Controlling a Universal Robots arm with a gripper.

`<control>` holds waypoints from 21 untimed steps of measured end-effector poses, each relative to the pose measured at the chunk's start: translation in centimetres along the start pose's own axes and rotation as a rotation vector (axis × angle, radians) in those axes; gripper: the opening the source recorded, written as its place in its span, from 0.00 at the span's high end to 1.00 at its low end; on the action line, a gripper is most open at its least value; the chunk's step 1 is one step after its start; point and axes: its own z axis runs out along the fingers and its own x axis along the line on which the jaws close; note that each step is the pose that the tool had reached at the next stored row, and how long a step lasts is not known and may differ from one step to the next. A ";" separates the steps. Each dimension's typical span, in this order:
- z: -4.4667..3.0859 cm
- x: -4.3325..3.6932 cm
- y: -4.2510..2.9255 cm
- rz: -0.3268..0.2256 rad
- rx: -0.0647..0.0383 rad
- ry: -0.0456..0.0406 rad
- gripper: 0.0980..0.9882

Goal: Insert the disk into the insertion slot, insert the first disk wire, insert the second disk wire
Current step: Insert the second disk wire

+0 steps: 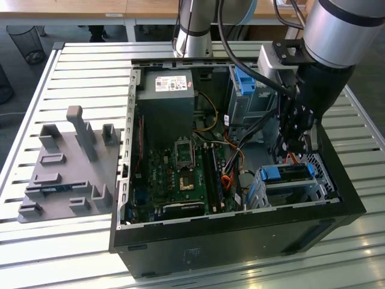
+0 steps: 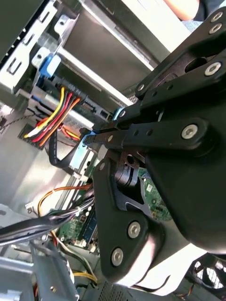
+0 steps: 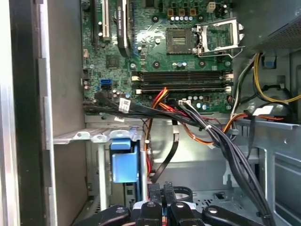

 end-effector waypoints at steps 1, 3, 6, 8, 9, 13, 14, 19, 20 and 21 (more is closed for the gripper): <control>0.00 0.19 -0.01 0.000 0.000 -0.0004 0.95; -0.01 0.53 -0.03 0.000 0.000 -0.0010 0.95; -0.02 0.78 -0.04 0.000 0.000 -0.0011 0.95; -0.02 0.95 -0.05 0.000 0.000 -0.0012 0.95; -0.02 1.05 -0.05 0.000 0.000 -0.0011 0.95; -0.02 1.44 -0.07 -0.001 0.000 -0.0013 0.95; -0.02 1.53 -0.07 -0.001 0.000 -0.0014 0.95; -0.02 1.77 -0.09 -0.002 0.000 -0.0043 0.95; -0.02 1.82 -0.09 -0.002 0.000 -0.0115 0.95; -0.02 1.88 -0.09 -0.002 0.000 -0.0195 0.95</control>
